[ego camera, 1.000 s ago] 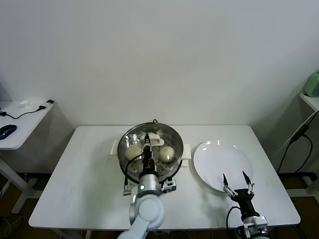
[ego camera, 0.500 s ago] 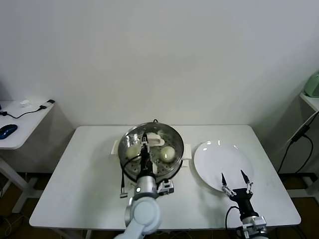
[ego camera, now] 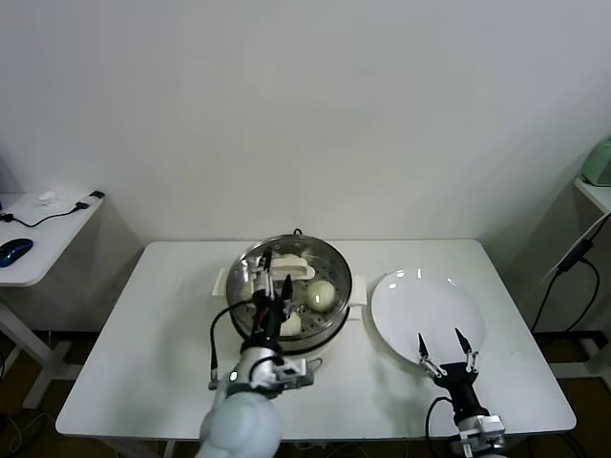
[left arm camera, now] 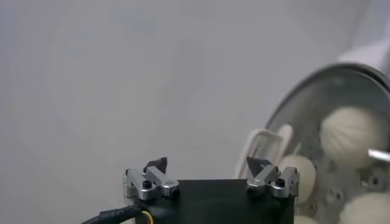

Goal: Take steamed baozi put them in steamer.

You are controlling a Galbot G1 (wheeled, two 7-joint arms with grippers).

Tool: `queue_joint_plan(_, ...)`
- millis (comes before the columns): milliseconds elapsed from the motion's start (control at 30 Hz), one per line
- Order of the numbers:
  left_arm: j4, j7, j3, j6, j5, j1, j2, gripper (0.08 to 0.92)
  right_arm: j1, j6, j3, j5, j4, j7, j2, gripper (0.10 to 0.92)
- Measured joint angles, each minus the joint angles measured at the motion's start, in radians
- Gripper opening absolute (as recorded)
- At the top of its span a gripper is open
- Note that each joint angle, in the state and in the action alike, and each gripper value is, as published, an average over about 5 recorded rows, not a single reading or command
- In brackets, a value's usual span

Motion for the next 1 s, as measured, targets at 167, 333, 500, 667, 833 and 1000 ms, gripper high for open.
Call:
queue_joint_plan(167,-0.047,-0.079,-0.155,-0.133,-0.329,0.063,0.005,0.822,0.001,0.005,0.004,0.018,0.008,0.010,-0.006,0.823)
queue_joint_plan(333,-0.045,-0.108,-0.354,-0.258,-0.664,0.139,0.036,0.823,0.004,0.007,0.000,0.043,0.010,0.015,-0.008,0.823)
queue_joint_plan(500,0.015,-0.112,-0.502,-0.374,-0.965,0.207,0.090,0.823,0.007,0.007,-0.005,0.063,0.004,0.020,-0.010,0.823)
queue_joint_plan(667,0.103,-0.106,-0.577,-0.476,-1.162,0.252,0.122,0.823,0.014,0.001,-0.006,0.079,-0.009,0.027,-0.010,0.823)
queue_joint_plan(833,0.191,-0.097,-0.604,-0.568,-1.264,0.274,0.133,0.823,0.015,-0.010,-0.008,0.093,-0.014,0.027,-0.012,0.823)
queue_joint_plan(1000,0.247,-0.088,-0.609,-0.629,-1.321,0.292,0.139,0.823,0.016,-0.020,-0.010,0.100,-0.014,0.027,-0.015,0.823)
